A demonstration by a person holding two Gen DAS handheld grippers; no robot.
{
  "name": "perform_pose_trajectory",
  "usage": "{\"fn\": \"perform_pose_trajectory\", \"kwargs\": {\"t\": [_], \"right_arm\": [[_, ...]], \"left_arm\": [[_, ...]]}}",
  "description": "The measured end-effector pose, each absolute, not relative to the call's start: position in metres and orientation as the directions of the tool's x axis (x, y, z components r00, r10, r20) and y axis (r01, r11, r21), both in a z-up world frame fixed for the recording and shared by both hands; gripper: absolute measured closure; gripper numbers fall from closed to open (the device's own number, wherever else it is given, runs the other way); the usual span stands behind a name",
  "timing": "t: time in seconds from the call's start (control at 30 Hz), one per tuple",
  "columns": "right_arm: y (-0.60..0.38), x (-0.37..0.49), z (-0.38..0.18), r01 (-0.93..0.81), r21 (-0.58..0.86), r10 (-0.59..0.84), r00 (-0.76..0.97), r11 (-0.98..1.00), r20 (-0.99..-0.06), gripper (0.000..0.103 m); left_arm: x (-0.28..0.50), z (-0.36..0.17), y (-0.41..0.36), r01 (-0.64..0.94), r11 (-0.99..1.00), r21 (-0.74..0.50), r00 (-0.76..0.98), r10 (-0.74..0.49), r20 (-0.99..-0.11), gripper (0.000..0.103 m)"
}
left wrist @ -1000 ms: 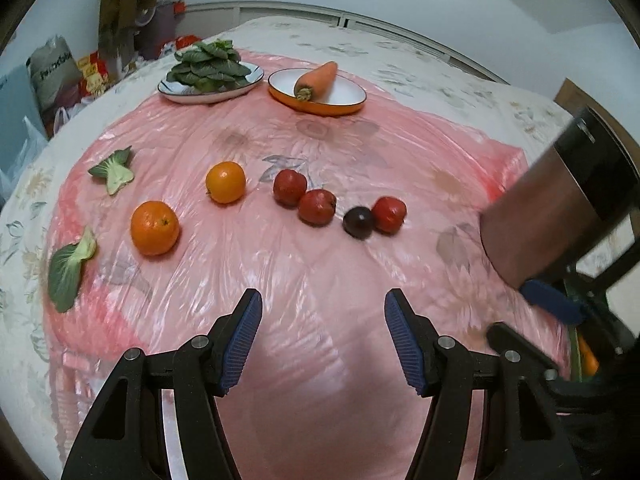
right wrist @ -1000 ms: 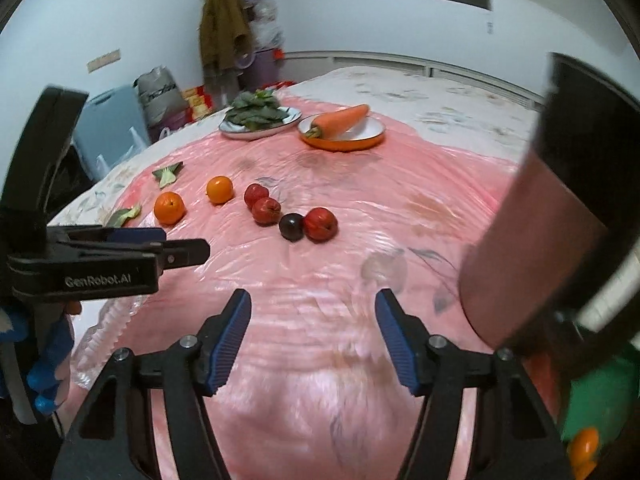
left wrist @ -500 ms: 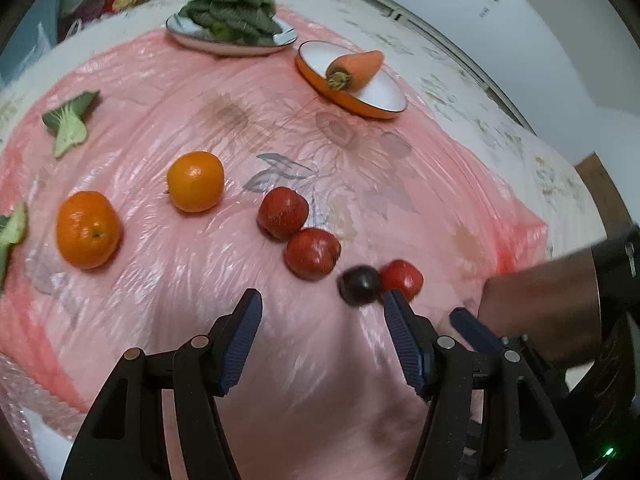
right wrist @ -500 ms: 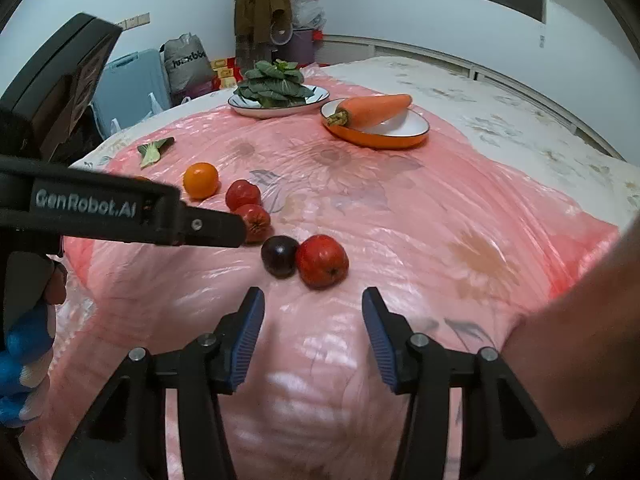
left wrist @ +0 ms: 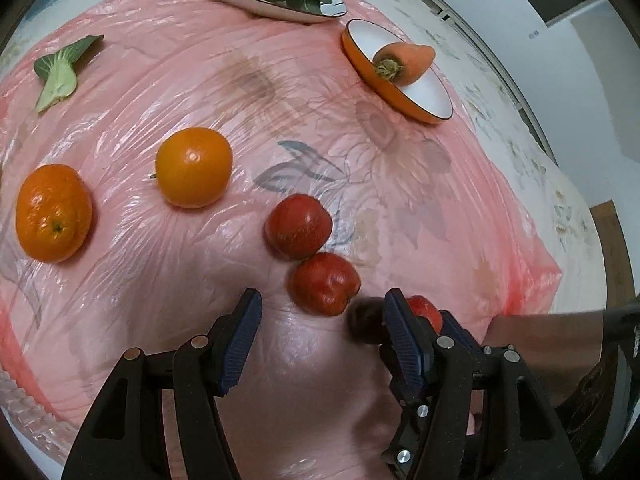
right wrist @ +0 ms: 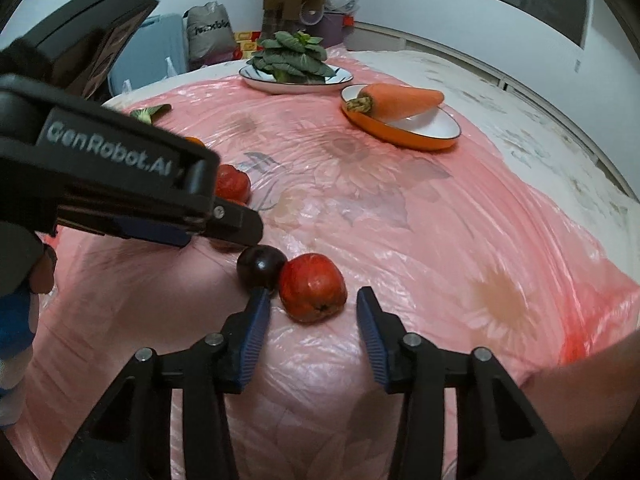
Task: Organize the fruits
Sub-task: 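Grasp a red apple with the right gripper while the left gripper grasps another red apple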
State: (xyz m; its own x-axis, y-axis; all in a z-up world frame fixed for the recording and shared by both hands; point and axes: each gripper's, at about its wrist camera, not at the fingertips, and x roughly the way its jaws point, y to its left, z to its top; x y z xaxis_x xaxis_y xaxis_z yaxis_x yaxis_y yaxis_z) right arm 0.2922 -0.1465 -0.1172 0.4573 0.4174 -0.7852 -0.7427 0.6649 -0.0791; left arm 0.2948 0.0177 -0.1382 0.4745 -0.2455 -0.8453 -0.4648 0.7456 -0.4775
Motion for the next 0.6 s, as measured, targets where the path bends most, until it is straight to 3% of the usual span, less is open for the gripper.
{"fn": "perform_pose_trajectory", "kwargs": {"t": [0.13,0.4,0.6], "right_arm": [[-0.143,0.294,-0.116,-0.763,-0.088,0.422,0.446,0.641,-0.79,0.033],[-0.139,0.297,-0.115,-0.779,-0.079,0.442,0.433,0.622,-0.785,0.034],[-0.14,0.299,-0.124,-0.787,-0.036,0.459,0.396,0.616,-0.795,0.044]], "left_arm": [[0.302,-0.14,0.017,-0.493,0.738,-0.461,0.446,-0.24,-0.862,0.046],[0.304,-0.142,0.01,-0.496,0.753,-0.432,0.439,-0.211,-0.873,0.047],[0.302,-0.146,0.003,-0.451,0.799,-0.399,0.456,-0.178,-0.872,0.049]]}}
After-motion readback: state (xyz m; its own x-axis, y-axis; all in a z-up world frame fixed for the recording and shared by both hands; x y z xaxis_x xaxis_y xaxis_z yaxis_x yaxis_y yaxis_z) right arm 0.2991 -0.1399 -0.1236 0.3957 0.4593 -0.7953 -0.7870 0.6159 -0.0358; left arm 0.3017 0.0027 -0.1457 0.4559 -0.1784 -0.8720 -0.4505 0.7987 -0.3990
